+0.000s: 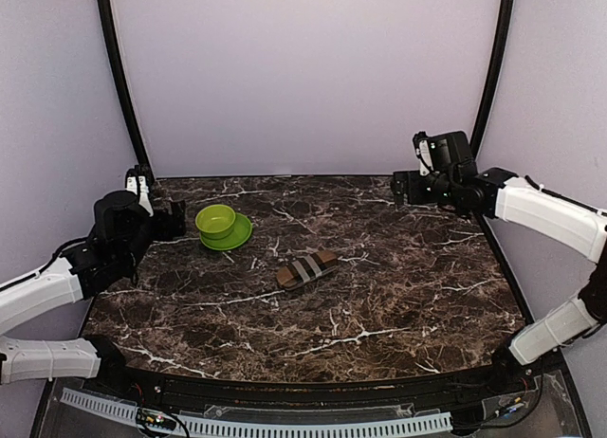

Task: Organize the sunglasses
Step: Reset both arms

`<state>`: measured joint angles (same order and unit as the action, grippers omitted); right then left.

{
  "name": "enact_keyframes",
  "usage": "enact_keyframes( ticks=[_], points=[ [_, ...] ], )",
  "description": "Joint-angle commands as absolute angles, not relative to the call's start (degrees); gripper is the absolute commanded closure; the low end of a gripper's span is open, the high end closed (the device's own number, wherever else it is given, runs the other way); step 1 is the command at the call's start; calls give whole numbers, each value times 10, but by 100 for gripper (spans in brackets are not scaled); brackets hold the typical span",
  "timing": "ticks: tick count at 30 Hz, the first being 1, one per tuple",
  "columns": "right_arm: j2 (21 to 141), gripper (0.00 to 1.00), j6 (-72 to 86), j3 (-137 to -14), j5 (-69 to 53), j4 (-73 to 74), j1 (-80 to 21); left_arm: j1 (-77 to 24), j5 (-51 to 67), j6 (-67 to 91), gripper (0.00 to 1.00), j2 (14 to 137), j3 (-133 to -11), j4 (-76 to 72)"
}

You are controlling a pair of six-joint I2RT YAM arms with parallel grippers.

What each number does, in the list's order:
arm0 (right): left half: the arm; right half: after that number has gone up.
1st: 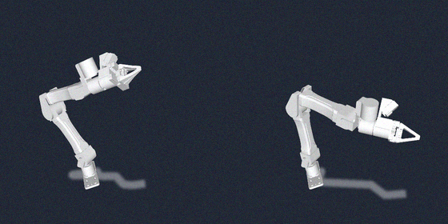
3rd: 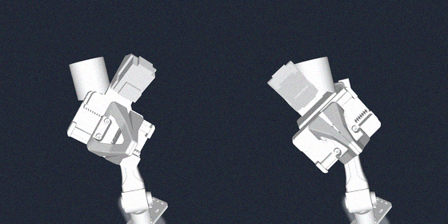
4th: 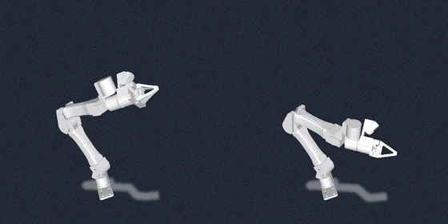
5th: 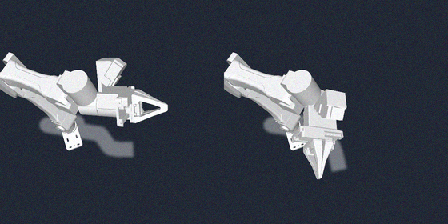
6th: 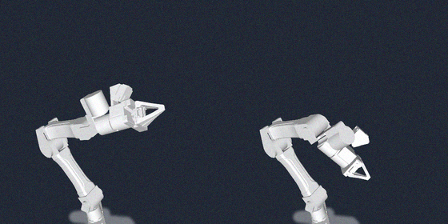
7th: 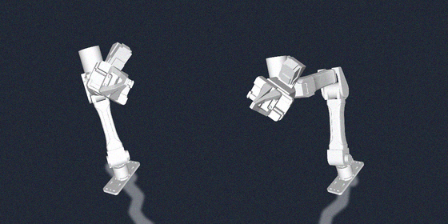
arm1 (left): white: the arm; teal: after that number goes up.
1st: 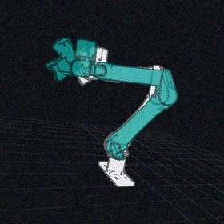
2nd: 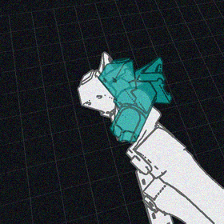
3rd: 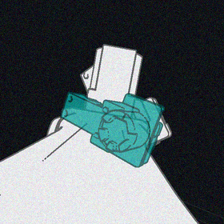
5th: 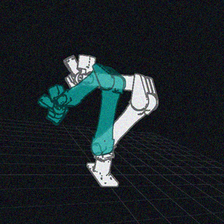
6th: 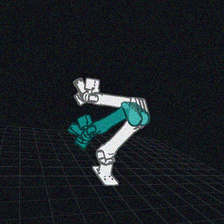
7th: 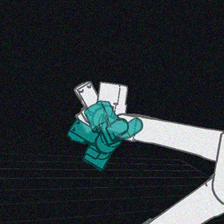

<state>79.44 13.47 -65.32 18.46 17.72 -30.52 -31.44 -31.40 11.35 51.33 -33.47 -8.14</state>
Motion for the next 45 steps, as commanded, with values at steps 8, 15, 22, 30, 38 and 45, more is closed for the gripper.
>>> enact_keyframes(
  ticks=[8,15,22,30,38,45],
  points=[
    [763,0,123,-687,183,216,-306,-310,-287,32,1,512,-444,59],
    [690,0,104,-575,222,185,-305,-310,-245,29,1,471,-383,1],
    [623,0,87,-536,205,147,-306,-310,-277,12,1,437,-371,0],
    [594,0,72,-516,202,117,-306,-310,-286,-5,2,404,-353,-15],
    [607,0,70,-521,199,118,-306,-310,-291,-4,2,413,-359,-8],
    [601,0,72,-516,205,114,-306,-310,-289,-8,2,417,-358,-8]
  ],
)
